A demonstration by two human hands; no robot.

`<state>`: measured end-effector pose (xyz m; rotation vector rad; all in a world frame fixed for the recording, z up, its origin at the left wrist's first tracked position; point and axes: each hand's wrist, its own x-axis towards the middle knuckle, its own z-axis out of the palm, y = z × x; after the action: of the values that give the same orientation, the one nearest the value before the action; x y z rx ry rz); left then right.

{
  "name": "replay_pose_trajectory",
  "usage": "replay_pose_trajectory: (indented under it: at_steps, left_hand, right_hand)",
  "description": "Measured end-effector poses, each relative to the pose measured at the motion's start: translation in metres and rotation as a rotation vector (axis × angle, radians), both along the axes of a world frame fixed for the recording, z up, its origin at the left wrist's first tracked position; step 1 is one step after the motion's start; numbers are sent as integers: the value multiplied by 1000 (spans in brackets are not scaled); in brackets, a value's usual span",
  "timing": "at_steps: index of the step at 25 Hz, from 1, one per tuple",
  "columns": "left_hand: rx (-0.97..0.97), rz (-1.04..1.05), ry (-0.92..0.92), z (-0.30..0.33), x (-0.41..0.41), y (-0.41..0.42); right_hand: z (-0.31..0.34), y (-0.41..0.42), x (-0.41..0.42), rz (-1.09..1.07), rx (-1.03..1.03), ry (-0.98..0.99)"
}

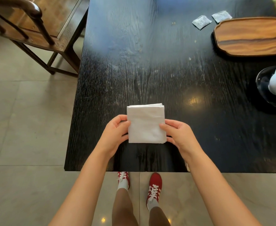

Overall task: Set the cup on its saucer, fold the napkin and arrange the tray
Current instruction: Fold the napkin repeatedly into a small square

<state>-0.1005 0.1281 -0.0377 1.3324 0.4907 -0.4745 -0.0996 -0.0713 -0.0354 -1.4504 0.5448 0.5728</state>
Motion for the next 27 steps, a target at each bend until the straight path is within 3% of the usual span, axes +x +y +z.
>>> replay_pose_trajectory:
  at_steps: [5, 10, 18, 27]
  left_hand:
    - [238, -12, -2, -10, -7, -6]
    - [345, 1, 3, -7, -15, -18]
    - [280, 2, 0, 43, -15, -53]
    - [224, -155, -21, 92, -11, -98]
  right_hand:
    - [-9, -2, -5, -70, -95, 49]
    - [-2, -7, -10, -82, -163, 54]
    - [54, -47, -19, -46, -200, 23]
    - [106, -94, -21, -66, -235, -6]
